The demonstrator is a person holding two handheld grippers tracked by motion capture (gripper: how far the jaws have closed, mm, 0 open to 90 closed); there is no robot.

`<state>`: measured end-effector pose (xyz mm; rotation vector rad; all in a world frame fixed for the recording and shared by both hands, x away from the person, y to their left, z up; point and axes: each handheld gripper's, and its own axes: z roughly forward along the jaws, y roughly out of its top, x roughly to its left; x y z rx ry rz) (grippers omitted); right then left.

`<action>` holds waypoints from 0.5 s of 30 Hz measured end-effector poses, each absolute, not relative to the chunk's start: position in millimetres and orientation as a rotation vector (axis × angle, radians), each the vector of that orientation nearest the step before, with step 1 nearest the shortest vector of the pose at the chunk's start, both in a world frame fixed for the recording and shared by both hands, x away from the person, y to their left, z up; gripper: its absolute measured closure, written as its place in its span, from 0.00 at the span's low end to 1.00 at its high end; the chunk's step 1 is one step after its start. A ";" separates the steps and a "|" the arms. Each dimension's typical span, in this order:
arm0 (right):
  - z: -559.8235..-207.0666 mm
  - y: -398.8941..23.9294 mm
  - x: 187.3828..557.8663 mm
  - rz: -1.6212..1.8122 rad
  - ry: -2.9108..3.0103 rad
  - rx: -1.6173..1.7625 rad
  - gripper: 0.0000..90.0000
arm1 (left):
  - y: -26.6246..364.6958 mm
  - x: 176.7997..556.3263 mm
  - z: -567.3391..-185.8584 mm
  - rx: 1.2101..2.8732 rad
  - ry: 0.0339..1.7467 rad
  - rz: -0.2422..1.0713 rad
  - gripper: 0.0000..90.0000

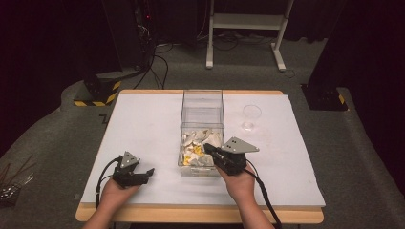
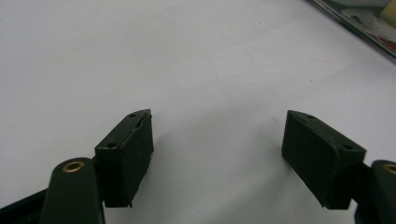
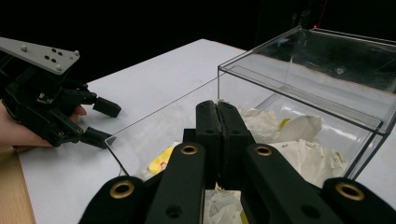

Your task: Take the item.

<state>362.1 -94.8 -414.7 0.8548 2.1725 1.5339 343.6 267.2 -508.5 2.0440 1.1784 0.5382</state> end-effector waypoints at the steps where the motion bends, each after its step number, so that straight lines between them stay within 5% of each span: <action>1: -414.4 -95.3 361.9 1.536 2.169 0.856 0.99 | 267.2 343.6 -508.5 2.044 1.178 0.538 0.28; 15: -405.2 -108.8 361.8 1.580 2.106 0.871 0.99 | 267.2 343.6 -508.5 2.044 1.178 0.538 0.28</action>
